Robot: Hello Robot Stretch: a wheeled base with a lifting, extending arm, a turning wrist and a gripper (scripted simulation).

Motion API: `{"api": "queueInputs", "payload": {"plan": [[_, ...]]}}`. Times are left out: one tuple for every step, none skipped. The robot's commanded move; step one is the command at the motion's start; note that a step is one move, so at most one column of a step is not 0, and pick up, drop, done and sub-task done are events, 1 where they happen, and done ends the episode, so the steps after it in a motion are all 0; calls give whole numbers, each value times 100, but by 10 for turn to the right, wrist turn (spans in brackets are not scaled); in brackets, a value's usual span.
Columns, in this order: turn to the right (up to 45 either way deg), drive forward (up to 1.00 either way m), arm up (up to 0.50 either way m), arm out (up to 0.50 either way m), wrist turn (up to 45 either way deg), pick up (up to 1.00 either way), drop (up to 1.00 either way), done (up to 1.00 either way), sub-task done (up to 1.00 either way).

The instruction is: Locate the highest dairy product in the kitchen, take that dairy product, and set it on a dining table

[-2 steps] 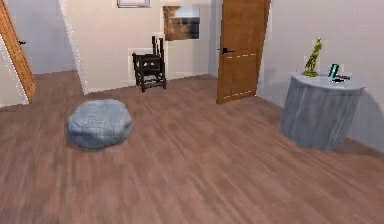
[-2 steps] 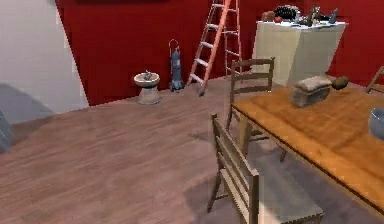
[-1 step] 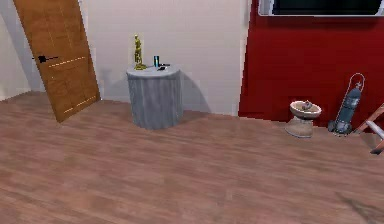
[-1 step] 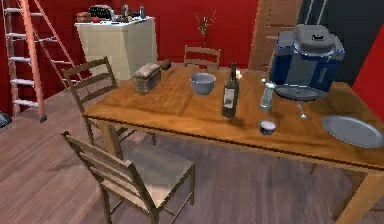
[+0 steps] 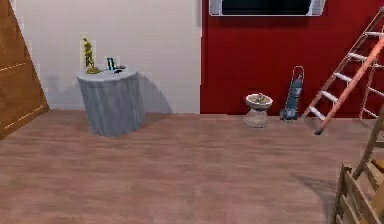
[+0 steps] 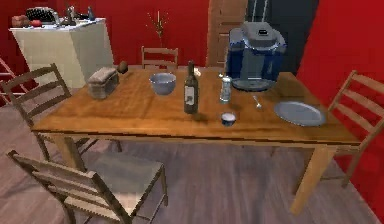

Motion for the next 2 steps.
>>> {"api": "queueInputs", "payload": {"plan": [[0,80,0,0,0,0,0,0,0],[450,0,0,0,0,0,0,0,0]]}}
